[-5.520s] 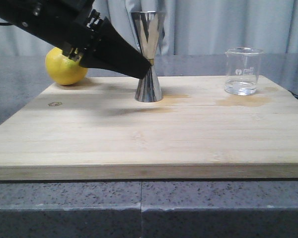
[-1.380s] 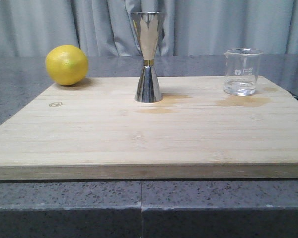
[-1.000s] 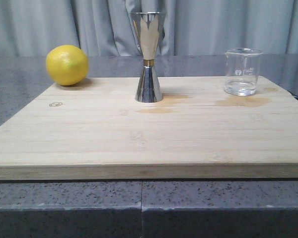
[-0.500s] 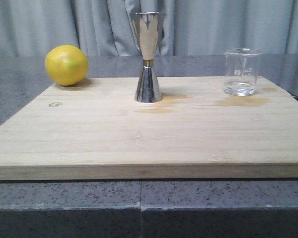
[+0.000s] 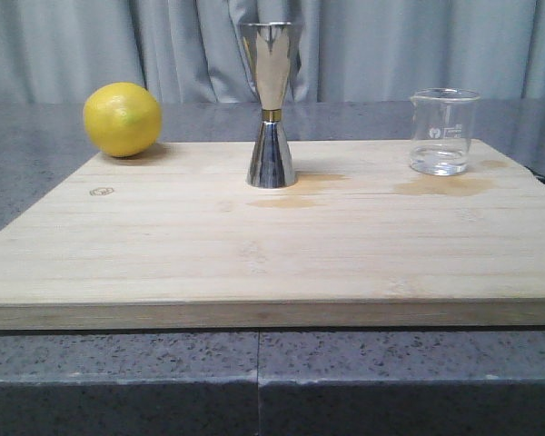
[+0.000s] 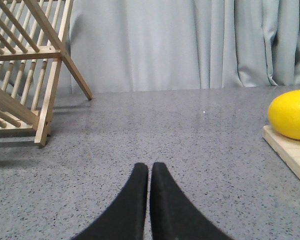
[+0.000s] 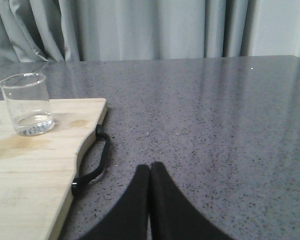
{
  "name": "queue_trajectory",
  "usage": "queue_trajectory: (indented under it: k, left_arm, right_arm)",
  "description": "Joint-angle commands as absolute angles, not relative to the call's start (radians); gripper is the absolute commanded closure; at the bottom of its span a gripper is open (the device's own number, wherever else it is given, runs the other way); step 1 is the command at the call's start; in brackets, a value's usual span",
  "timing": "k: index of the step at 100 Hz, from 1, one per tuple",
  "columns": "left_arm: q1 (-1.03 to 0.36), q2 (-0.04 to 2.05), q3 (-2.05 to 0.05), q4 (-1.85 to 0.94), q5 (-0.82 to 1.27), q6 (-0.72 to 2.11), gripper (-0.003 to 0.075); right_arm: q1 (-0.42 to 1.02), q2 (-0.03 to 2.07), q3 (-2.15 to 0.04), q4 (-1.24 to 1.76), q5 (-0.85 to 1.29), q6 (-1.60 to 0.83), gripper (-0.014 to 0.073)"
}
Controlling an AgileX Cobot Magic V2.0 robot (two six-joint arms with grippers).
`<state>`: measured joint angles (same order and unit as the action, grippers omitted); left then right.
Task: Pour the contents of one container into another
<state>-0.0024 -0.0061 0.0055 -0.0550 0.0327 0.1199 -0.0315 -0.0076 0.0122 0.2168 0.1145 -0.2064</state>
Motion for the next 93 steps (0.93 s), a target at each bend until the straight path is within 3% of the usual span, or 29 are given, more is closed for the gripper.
queue_trajectory:
  k: [1,30,93]
  left_arm:
    - [0.001,-0.025,0.033,-0.063,-0.049,0.109,0.0739]
    - [0.001,-0.025,0.033,-0.063,-0.049,0.109,0.0739]
    - [0.001,-0.025,0.033,-0.063,-0.049,0.109,0.0739]
  right_arm:
    - [-0.035,-0.028,0.020,0.215,0.030,-0.208,0.0666]
    - [-0.035,-0.028,0.020,-0.029,-0.052,-0.025,0.0665]
    - [-0.035,-0.028,0.020,-0.024,-0.051,-0.017,0.0666]
